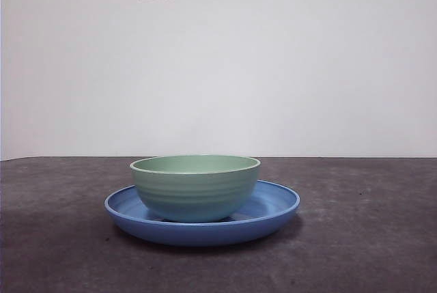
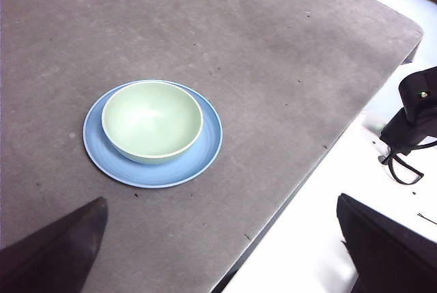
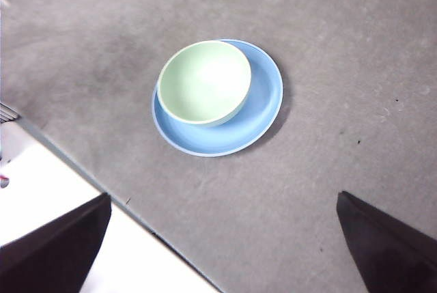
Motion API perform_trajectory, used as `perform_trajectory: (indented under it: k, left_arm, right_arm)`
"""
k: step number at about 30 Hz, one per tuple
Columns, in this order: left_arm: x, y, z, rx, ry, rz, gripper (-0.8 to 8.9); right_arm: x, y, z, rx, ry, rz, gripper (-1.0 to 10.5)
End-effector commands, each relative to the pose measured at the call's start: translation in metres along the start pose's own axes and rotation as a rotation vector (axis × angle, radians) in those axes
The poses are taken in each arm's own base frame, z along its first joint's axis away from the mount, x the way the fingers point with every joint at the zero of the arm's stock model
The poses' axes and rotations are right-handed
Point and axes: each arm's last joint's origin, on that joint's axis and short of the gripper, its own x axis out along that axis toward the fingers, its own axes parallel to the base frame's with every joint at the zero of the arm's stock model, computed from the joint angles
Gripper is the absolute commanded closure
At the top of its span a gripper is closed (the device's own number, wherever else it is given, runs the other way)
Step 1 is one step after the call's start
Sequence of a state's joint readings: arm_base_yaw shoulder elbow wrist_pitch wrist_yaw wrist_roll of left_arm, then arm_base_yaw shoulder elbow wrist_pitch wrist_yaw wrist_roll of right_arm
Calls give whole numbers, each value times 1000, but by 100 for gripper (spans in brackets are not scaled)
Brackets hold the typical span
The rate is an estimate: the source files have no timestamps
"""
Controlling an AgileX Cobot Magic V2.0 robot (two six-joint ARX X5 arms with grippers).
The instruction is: Place the green bowl on the blue plate
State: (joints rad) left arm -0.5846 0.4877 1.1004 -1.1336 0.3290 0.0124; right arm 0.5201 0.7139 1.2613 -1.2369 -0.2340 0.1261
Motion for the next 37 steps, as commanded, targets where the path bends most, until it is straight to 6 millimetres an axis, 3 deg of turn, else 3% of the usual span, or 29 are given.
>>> perform_trajectory:
  k: [1, 10, 18, 22, 24, 25, 26, 27, 37]
  left_arm:
    - [-2, -1, 2, 4, -12, -8, 222]
    - [-2, -1, 2, 4, -11, -8, 224]
    - [-2, -1, 2, 4, -11, -8, 242]
    - [-2, -1, 2, 4, -11, -9, 335]
    - [-2, -1, 2, 4, -10, -8, 509]
    - [-2, -1, 2, 3, -7, -9, 666]
    - [-2, -1, 2, 3, -3, -9, 830]
    - [-2, -1, 2, 3, -4, -9, 786]
    - [-2, -1, 2, 2, -7, -8, 794]
  right_arm:
    - [-12, 1, -20, -26, -43, 13, 349]
    - [-10, -7, -72, -23, -69, 20, 349]
    - [-10, -7, -74, -22, -91, 23, 349]
    - [-10, -6, -72, -27, -111, 26, 362]
    - [-10, -6, -72, -28, -108, 37, 624]
    - [-10, -6, -73, -29, -107, 49, 843]
    - [-10, -6, -72, -30, -107, 52, 965]
    - [-10, -6, -72, -30, -108, 51, 914]
    - [-10, -6, -72, -30, -108, 48, 925]
